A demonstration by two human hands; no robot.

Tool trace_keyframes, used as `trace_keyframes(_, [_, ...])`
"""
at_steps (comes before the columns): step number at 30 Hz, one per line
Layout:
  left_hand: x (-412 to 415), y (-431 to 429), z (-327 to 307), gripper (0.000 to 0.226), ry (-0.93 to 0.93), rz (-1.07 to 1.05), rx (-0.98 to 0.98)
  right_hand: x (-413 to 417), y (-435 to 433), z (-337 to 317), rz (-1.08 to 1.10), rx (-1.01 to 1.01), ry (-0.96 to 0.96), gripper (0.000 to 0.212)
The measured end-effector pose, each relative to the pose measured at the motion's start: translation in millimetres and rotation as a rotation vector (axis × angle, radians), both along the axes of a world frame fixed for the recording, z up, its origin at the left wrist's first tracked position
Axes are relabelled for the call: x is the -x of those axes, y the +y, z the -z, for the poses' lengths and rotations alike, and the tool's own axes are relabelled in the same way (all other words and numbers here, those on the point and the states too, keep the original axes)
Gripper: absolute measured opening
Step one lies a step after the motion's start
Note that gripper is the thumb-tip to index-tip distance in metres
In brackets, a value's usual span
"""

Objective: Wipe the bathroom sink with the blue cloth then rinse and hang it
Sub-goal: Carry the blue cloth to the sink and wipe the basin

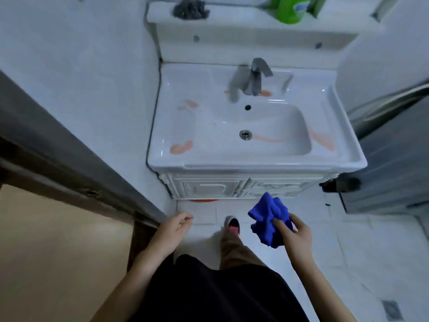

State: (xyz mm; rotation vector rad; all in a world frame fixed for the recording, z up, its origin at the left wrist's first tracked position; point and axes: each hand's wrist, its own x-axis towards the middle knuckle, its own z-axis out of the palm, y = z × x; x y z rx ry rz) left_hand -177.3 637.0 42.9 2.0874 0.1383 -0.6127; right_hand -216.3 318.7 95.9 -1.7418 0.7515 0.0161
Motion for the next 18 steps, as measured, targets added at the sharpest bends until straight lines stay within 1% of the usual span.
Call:
trace_keyframes(3, [-34.0, -22.5, 8.7, 0.017, -0.001, 0.012, -0.034, -33.3, -25.2, 6.9, 0.028, -0.03, -0.003, 0.009])
trace_keyframes(6, [-73.3, -41.6, 2.5, 0.019, -0.021, -0.017, -0.081, -80.3, -46.7, 1.6, -0.029, -0.075, -0.001, 0.008])
trace_keyframes(11, [-151.0, -72.3, -20.3, 0.015, -0.145, -0.09, -0.091, -162.4, -69.8, -23.1, -0.176, -0.148, -0.073, 0.014])
trace_keyframes(14, [-195.6, -89.4, -36.1, 0.014, -0.201, -0.113, -0.097, -207.3, -78.1, -38.9, -0.221, -0.175, -0.107, 0.017])
trace_keyframes(18, [-248.5, -106.2, -46.6, 0.019, -0.272, -0.076, -0.164, -256.9, -85.8, -46.3, -0.256, -0.167, -0.162, 0.022])
